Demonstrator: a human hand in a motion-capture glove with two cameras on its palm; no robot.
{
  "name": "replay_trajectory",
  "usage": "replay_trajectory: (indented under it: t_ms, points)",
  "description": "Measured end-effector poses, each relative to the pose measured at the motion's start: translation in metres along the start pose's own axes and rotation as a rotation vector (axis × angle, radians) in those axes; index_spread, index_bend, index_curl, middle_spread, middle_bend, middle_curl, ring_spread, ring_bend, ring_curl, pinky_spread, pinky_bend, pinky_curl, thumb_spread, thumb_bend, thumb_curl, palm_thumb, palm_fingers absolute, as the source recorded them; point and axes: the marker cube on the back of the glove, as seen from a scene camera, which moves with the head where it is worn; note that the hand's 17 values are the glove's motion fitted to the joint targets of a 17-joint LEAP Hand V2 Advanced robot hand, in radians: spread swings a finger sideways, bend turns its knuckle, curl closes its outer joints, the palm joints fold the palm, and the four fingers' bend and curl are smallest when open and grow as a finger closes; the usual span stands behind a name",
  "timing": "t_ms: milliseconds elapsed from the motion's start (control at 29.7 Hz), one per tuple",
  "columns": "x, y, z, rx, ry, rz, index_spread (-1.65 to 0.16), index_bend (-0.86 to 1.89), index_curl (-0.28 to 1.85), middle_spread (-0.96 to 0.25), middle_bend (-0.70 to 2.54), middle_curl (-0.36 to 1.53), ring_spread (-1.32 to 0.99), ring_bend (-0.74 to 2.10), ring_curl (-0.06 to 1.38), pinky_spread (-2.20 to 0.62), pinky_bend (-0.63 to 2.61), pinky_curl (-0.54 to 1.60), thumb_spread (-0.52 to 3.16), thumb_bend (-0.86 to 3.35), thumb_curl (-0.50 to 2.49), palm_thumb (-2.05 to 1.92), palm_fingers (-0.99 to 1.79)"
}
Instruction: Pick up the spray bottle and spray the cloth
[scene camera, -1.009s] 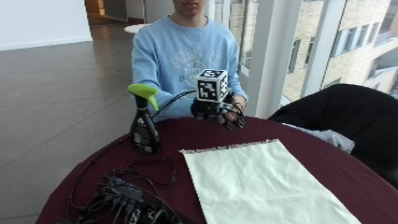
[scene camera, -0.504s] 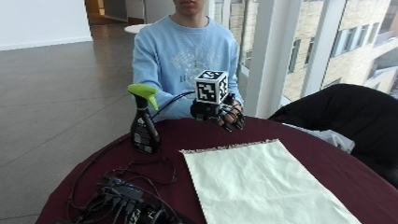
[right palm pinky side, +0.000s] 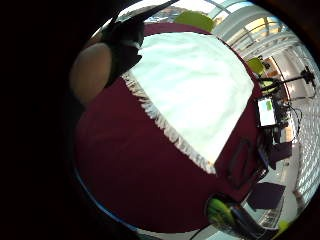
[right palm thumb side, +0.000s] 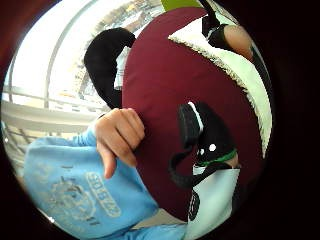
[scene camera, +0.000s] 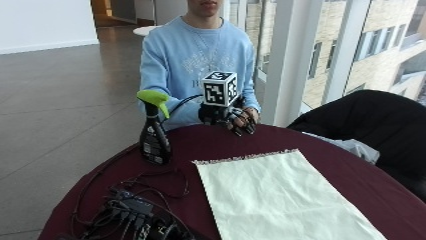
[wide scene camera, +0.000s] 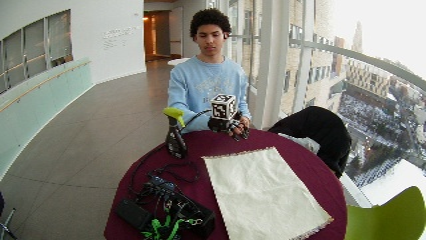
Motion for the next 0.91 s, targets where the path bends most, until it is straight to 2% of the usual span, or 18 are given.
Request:
replay_trajectory:
  t_ms: [538, 908]
  points:
    - [-0.009, 0.104, -0.020, 0.064, -0.031, 0.053, -0.34, 0.18, 0.37, -0.04, 0.20, 0.37, -0.01, 0.19, 0.25, 0.23, 0.18, 0.28, 1.23, 0.09, 0.32, 0.67, 0.71]
    - [0.007, 0.202, -0.034, 0.129, -0.114, 0.184, -0.34, 0.18, 0.37, -0.05, 0.21, 0.38, -0.01, 0.19, 0.26, 0.23, 0.17, 0.28, 1.23, 0.04, 0.33, 0.69, 0.73]
